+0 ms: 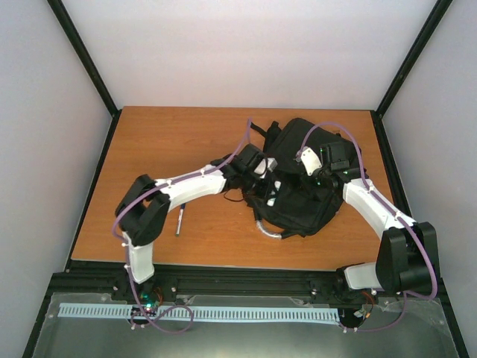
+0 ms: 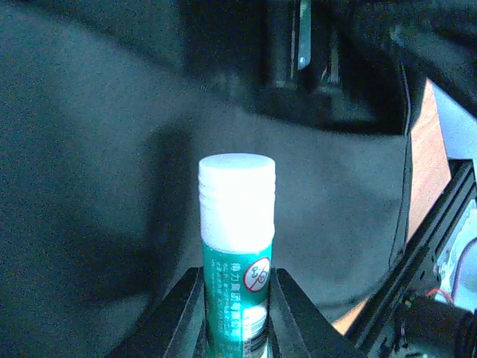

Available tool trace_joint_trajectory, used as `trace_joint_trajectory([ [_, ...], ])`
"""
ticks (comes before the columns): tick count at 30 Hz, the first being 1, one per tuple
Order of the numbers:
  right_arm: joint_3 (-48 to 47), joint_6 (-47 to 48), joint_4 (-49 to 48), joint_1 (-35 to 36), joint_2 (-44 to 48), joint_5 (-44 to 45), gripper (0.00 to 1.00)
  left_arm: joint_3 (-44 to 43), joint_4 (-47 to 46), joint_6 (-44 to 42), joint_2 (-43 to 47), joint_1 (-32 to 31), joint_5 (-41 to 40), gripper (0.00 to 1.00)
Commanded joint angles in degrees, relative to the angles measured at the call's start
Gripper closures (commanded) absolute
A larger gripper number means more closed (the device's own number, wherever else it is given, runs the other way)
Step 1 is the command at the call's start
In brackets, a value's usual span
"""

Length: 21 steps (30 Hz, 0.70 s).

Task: Pack the student bag
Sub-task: Place the stationery in the student bag.

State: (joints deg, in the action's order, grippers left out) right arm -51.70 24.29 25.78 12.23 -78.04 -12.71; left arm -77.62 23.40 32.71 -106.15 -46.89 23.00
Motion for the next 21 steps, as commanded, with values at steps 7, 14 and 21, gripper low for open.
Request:
trace_joint_trajectory([
  [7,-0.99,-0.49,0.22,0.12,1.75,-3.27,0.97,-22.21,3.19,-2.82,-16.45,-0.54,-0.69,0.99],
  [14,-1.03,-0.41,0.23,0.16,1.57,-3.20,0.97,-32.40,7.96,-1.34,-24.42,-0.56,-2.38,0.99],
  [21,-1.02,-0.21,0.23,0.16,1.33,-3.12,0.97,-29.93,9.92,-0.54,-20.94,-0.73,-5.43,0.66],
])
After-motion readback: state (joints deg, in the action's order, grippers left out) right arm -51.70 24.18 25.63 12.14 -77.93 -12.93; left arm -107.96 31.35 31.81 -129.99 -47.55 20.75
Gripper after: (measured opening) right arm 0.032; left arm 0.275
